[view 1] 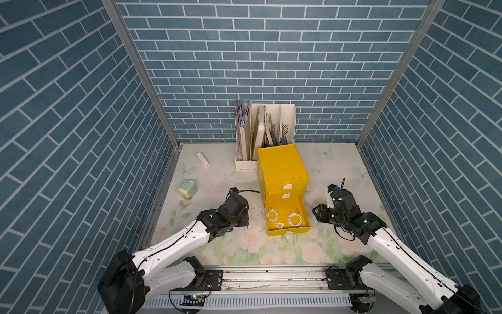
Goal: Place the wired earphones into the drawer by color
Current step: Pick up the wired earphones from the center of the board.
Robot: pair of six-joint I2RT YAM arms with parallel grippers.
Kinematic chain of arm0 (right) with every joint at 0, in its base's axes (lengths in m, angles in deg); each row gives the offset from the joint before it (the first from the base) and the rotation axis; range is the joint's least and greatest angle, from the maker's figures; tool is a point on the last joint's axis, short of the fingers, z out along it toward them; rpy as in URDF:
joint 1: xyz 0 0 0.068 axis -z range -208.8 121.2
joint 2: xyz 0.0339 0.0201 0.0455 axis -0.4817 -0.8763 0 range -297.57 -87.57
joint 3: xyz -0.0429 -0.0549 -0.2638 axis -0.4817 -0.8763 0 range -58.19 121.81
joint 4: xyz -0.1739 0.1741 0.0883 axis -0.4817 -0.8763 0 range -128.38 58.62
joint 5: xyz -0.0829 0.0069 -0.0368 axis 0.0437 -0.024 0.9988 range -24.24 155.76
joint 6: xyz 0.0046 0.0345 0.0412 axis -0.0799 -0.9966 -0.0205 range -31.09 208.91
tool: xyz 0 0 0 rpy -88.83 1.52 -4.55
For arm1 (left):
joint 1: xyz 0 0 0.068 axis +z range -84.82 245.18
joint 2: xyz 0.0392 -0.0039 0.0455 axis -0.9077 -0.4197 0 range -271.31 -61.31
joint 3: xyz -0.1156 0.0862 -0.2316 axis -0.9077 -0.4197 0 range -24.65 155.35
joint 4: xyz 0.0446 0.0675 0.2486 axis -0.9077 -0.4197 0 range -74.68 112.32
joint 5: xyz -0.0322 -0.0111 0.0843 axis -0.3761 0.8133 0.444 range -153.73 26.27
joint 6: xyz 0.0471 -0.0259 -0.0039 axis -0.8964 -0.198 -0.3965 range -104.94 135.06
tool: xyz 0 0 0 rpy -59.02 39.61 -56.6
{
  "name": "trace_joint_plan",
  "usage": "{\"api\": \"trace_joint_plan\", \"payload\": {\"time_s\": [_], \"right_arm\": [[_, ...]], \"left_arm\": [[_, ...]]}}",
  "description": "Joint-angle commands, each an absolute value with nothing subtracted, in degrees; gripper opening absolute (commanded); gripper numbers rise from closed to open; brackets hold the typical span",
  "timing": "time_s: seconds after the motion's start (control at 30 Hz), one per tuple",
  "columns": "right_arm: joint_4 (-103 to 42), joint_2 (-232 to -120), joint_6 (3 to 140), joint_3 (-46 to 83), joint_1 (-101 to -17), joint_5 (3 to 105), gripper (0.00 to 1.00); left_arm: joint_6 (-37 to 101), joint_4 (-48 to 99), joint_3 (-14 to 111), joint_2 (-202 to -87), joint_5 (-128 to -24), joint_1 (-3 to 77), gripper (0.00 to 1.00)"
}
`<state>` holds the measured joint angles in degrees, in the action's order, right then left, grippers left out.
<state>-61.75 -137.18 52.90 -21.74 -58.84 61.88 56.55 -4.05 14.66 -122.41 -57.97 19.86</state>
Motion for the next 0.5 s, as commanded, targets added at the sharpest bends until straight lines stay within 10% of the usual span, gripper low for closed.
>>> {"api": "trace_joint_plan", "payload": {"time_s": [0.0, 0.47], "right_arm": [[-61.1, -136.9, 53.8, -22.6, -58.7, 61.8, 0.33], [-62.1, -135.7, 53.6, -22.4, -58.6, 62.0, 0.33]], "left_arm": [[54.4, -8.0, 17.0, -119.6, -57.0, 16.9, 0.08], [51.4, -6.3, 28.9, -124.9, -55.6, 5.0, 0.09]]}}
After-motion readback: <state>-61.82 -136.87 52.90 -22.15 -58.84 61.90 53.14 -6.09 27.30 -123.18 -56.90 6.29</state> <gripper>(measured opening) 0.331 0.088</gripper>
